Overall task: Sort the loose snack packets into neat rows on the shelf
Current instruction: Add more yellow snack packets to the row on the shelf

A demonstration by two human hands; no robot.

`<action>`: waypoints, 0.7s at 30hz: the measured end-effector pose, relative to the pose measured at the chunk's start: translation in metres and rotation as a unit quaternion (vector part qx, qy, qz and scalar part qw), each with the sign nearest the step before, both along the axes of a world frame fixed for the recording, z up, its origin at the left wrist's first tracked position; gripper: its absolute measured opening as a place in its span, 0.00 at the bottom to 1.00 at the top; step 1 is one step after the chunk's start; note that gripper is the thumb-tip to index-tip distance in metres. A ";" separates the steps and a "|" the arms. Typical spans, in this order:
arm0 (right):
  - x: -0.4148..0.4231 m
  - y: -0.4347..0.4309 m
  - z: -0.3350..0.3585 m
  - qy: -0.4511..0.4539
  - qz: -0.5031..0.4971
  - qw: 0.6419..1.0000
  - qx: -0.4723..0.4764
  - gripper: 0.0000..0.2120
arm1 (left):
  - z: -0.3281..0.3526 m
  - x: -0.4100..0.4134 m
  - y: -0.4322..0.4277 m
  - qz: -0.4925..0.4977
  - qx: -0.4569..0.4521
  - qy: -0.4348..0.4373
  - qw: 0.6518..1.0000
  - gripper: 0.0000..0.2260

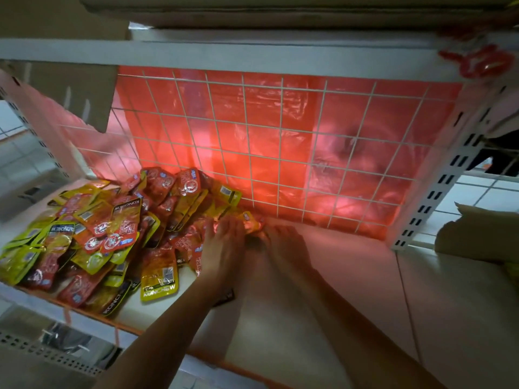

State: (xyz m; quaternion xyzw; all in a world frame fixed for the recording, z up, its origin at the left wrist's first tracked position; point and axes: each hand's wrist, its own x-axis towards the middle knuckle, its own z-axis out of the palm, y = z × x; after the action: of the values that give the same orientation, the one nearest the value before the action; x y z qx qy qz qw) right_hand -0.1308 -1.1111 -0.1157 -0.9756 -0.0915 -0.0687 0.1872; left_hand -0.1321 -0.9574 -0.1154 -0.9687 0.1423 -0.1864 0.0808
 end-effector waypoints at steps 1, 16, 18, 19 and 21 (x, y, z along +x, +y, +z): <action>-0.005 -0.004 0.004 -0.024 0.003 1.000 0.015 0.23 | 0.003 -0.003 -0.005 -0.020 -0.009 -0.014 1.000 0.14; -0.089 -0.121 0.045 -0.043 -0.282 0.830 0.478 0.05 | 0.058 -0.034 -0.099 -0.128 -0.479 0.068 0.866 0.13; -0.102 -0.140 0.048 -0.041 -0.302 0.783 0.543 0.04 | 0.053 -0.034 -0.113 -0.103 -0.576 0.166 0.794 0.14; -0.109 -0.147 0.049 -0.039 -0.304 0.765 0.566 0.03 | 0.050 -0.034 -0.120 -0.087 -0.617 0.203 0.756 0.13; -0.126 -0.165 0.050 -0.036 -0.307 0.744 0.592 0.04 | 0.048 -0.042 -0.140 -0.068 -0.655 0.270 0.703 0.10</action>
State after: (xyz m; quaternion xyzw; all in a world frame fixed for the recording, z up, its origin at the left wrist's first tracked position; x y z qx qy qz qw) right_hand -0.2572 -1.2757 -0.0654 -0.6409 0.2649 -0.1982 0.6927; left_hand -0.1738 -1.0979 -0.0673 -0.7743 0.0659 0.0322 -0.6285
